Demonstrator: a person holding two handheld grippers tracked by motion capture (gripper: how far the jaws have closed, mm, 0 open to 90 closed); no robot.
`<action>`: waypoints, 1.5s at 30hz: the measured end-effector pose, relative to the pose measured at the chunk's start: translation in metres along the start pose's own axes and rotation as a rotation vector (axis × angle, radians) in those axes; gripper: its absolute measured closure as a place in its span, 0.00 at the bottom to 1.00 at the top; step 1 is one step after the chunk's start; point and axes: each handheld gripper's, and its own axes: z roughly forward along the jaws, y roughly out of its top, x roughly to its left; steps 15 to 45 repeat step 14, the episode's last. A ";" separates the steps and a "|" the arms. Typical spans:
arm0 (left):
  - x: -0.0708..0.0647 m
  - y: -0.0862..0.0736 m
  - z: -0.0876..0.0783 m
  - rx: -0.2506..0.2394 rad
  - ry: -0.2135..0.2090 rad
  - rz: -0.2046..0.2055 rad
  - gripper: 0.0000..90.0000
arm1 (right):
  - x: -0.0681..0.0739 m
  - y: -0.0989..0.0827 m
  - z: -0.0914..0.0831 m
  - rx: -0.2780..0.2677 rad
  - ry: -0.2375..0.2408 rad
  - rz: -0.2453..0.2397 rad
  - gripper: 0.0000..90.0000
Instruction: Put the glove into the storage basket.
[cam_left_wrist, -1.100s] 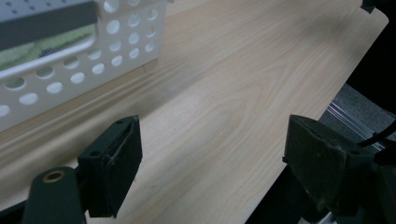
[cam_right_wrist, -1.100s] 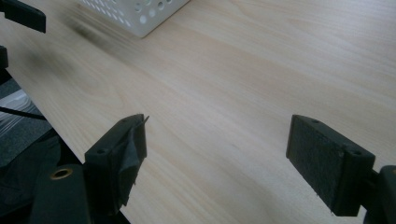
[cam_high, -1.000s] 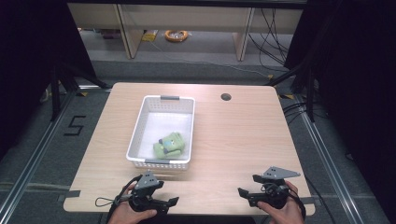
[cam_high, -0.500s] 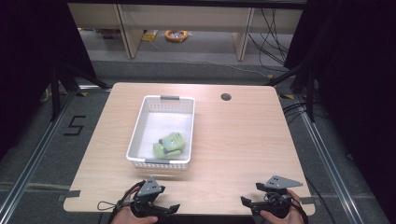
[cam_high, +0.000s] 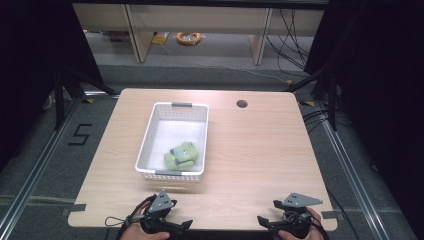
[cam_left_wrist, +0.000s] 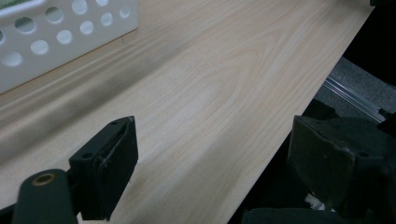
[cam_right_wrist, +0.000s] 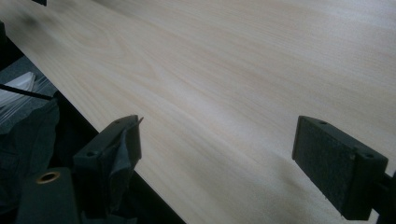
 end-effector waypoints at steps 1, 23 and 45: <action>-0.001 0.000 0.001 -0.012 0.000 -0.014 0.17 | 0.000 0.000 0.001 -0.004 0.004 0.001 0.18; 0.003 0.000 0.003 0.019 0.008 -0.012 0.17 | -0.006 -0.001 0.002 0.014 -0.025 -0.057 0.18; 0.003 0.000 0.003 0.019 0.008 -0.012 0.17 | -0.006 -0.001 0.002 0.014 -0.025 -0.057 0.18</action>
